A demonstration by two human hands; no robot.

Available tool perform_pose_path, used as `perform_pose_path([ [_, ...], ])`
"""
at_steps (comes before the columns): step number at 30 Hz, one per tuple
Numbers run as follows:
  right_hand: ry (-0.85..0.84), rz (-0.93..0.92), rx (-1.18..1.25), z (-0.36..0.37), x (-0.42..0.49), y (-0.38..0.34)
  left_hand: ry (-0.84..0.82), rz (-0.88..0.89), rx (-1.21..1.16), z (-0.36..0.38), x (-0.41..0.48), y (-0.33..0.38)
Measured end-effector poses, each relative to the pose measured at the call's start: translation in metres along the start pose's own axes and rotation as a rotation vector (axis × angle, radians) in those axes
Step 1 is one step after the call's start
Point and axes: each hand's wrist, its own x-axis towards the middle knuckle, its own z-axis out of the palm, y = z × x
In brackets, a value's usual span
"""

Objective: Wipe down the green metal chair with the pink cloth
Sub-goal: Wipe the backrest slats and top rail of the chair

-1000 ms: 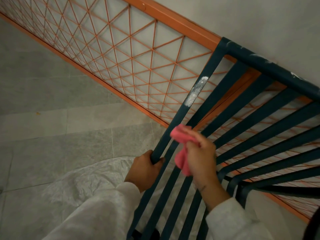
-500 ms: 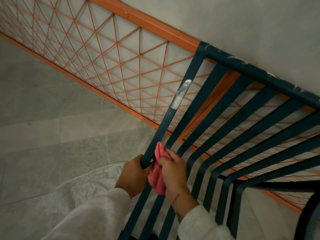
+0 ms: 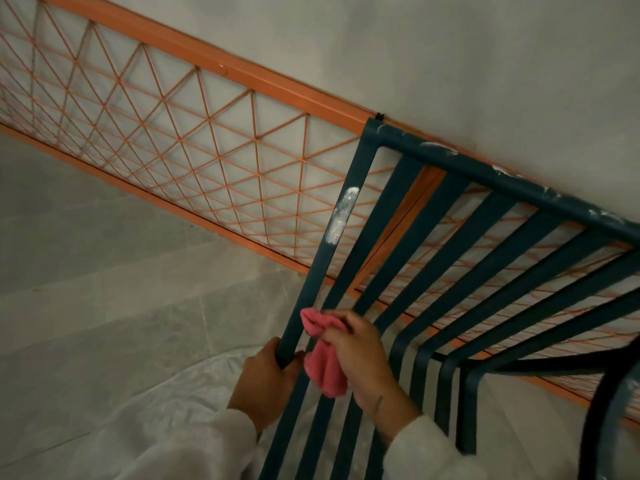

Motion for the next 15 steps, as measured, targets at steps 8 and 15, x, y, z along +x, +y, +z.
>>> perform_pose_path([
  [8,0.208,-0.029,0.390,-0.026,0.006,-0.040,-0.153,0.065,-0.012,-0.027,0.035,0.052],
  [15,0.325,-0.174,0.490,-0.028,0.017,-0.073,-0.121,0.170,-0.065,-0.016,0.098,0.114],
])
